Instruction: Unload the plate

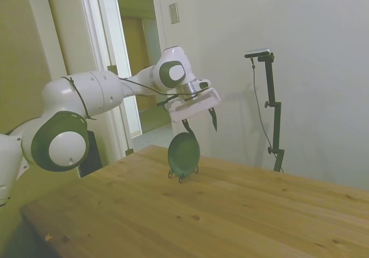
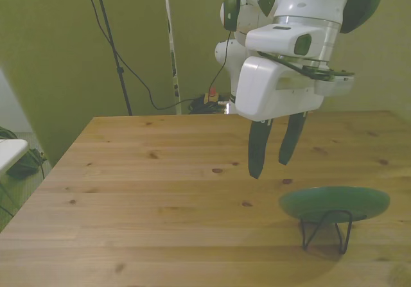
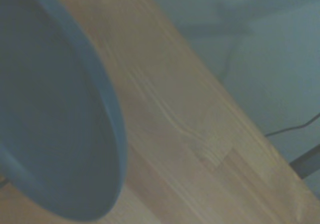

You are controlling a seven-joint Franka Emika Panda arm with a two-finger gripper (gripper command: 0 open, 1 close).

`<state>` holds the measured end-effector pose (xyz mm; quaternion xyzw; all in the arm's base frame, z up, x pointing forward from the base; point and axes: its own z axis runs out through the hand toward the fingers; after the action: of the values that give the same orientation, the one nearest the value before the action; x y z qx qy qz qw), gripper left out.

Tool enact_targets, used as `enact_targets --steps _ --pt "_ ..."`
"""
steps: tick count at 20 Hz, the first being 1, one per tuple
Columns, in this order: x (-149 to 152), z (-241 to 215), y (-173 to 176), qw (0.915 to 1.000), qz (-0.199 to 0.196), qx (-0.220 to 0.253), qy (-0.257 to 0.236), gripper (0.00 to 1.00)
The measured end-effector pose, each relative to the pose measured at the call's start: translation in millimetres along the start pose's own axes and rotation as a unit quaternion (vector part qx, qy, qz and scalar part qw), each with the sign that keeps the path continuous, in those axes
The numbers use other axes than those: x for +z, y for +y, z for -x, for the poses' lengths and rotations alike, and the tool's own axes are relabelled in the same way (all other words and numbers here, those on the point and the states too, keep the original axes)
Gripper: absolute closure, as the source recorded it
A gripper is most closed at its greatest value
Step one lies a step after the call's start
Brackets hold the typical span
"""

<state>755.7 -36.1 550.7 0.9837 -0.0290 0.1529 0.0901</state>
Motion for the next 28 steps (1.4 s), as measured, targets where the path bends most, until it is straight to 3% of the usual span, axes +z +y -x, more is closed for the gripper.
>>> enact_targets --steps 19,28 --pt "-5 9 -44 0.9979 -0.054 0.034 0.009 0.0" --pt "1 20 -58 0.9986 -0.052 -0.004 -0.007 0.0"
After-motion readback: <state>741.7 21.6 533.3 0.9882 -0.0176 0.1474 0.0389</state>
